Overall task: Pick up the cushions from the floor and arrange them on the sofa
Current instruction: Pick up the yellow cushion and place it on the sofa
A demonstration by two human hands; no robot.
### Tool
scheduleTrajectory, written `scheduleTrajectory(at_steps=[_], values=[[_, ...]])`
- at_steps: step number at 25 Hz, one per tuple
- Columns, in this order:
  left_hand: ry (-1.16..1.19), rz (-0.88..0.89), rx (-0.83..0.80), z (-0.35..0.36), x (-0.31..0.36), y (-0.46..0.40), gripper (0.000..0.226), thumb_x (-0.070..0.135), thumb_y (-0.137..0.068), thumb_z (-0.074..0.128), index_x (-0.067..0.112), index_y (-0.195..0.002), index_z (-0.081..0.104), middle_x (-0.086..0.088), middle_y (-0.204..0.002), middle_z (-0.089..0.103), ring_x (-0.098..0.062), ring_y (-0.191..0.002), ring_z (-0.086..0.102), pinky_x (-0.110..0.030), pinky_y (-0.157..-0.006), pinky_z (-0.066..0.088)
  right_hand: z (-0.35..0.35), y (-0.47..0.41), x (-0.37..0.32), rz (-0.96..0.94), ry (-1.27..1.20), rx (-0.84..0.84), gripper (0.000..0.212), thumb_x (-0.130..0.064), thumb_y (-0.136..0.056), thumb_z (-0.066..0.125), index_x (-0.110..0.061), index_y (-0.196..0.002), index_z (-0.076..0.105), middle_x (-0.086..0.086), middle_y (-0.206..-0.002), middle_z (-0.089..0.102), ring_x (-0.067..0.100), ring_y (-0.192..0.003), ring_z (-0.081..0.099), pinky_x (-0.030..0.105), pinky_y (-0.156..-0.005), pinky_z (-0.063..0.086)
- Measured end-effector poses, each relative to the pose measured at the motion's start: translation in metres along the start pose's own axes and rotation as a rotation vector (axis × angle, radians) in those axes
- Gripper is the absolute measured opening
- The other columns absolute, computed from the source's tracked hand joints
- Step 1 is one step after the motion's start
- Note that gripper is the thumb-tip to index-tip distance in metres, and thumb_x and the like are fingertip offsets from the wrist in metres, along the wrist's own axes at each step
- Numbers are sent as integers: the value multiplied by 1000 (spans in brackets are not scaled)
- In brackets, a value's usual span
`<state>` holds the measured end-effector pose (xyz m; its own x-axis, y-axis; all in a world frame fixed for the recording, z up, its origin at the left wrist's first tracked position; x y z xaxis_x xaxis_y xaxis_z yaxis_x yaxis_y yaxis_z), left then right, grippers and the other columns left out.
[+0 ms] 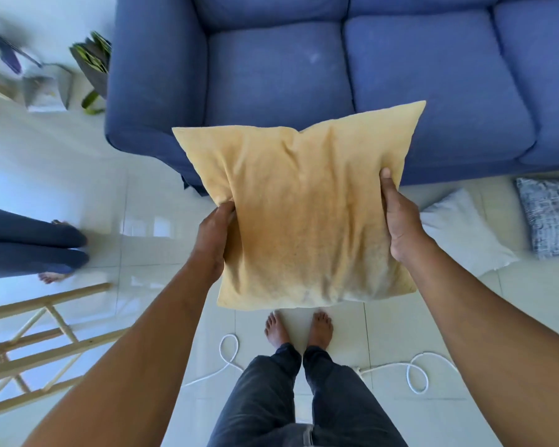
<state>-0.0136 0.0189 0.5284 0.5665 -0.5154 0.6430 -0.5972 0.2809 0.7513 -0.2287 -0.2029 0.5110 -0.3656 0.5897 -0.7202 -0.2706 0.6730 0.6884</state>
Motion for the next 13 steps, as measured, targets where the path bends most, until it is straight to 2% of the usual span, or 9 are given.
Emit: scheduleTrajectory(at_steps=[2, 5, 9, 13], values=[[16, 45, -1, -4, 25, 23, 22, 49, -94, 60, 33, -90, 75, 17, -87, 76, -8, -94, 65, -32, -80, 50, -1, 19, -25, -52, -2, -9, 82, -90, -67, 63, -24, -114, 78, -4, -113, 81, 19, -107, 75, 45, -104, 57], [54, 118, 9, -13, 53, 39, 25, 52, -92, 61, 32, -98, 77, 15, -96, 77, -10, -101, 66, -32, -81, 49, 5, 34, -60, -93, -30, -28, 67, -84, -77, 63, -27, -109, 78, -6, -113, 79, 17, -106, 74, 43, -103, 57], [98, 168, 12, -24, 84, 35, 25, 45, -94, 60, 28, -94, 79, 12, -88, 81, -14, -100, 68, -34, -89, 52, 24, 34, -93, -146, -39, -62, 61, -82, -80, 63, -28, -103, 78, -7, -110, 80, 17, -107, 74, 43, -103, 57], [139, 201, -8, -40, 120, 3, 37, 43, -86, 61, 17, -105, 80, -5, -112, 80, -25, -111, 69, -45, -102, 50, 55, 13, -129, -166, -80, -71, 70, -85, -72, 66, -29, -112, 78, -9, -119, 79, 17, -116, 71, 46, -110, 52]])
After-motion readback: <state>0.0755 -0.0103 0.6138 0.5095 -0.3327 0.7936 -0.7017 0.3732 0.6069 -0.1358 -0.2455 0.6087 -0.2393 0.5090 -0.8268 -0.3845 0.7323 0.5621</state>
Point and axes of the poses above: each hand's wrist, its own y-axis away from the middle knuckle, its own z-axis out of the palm, x = y × z, the point moved 3 cm from there along -y, towards the middle knuckle
